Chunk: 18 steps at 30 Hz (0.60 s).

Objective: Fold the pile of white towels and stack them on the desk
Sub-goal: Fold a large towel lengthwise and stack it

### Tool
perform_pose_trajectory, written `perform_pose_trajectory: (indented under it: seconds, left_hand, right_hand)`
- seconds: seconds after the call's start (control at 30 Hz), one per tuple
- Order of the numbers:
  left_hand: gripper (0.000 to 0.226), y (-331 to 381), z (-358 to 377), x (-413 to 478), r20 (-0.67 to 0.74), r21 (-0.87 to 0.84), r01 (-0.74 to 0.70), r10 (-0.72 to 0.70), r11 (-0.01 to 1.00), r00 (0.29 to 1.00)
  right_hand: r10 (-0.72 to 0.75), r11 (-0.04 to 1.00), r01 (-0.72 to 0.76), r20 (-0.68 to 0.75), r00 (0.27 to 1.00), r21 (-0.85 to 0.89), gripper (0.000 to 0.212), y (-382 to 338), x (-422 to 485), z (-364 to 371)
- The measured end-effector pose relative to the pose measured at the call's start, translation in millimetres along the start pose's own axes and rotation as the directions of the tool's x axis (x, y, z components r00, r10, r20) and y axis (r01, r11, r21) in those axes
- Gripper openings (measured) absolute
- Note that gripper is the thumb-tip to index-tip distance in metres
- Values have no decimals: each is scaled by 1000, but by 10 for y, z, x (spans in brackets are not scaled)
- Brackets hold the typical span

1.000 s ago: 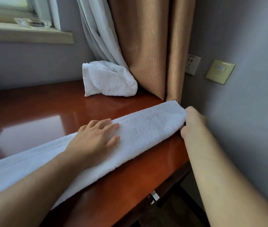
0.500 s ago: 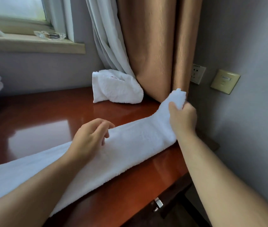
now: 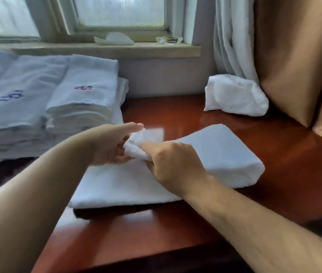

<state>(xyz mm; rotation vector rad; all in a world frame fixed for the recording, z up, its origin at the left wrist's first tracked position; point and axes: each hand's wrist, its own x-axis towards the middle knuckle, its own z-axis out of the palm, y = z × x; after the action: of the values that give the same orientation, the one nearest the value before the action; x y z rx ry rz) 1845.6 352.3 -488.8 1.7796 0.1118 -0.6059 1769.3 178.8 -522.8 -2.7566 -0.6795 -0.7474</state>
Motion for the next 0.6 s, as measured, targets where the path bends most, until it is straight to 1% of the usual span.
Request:
perform_pose_trajectory:
  seconds: [0.07,0.13,0.23,0.33,0.4,0.43,0.47,0.53,0.6]
  left_hand:
    - [32,-134,-218,-124,-125,64,-13,21,998,992]
    - [28,-243,-372,-254,-210,127,-37,63,991,976]
    - [30,-403,-524,-420,-304,185,-79,133,980,943]
    - [30,-562,-618,-480,-335,128,-104,142,986,931]
    - [41,-631,-637,-490,-340,77,-74,96,994,935]
    - [48,-658,-645,-477,-348,88,-64,91,994,933]
    - [48,-689,-649,-467,-358,130,-63,106,990,928]
    - [32,-728,-634,-476,-384,253,-55,152,966,911]
    - [21,-752,-630,-493,-403,324,-47,183,945,897]
  right_hand:
    - [-59,998,59,17,998,11,21,-228,53,51]
    - [-93,995,93,18,995,35,15,-385,116,67]
    - [-105,994,104,143,984,15,14,-509,189,115]
    - [-101,995,103,212,972,1,16,-564,192,163]
    - [-123,992,122,219,968,16,18,-581,181,181]
    - [-142,990,140,222,965,24,20,-583,173,192]
    - [-161,987,158,228,960,32,22,-583,160,203]
    - [-196,981,192,244,950,40,24,-578,122,224]
    - [-233,972,225,261,937,63,28,-555,93,231]
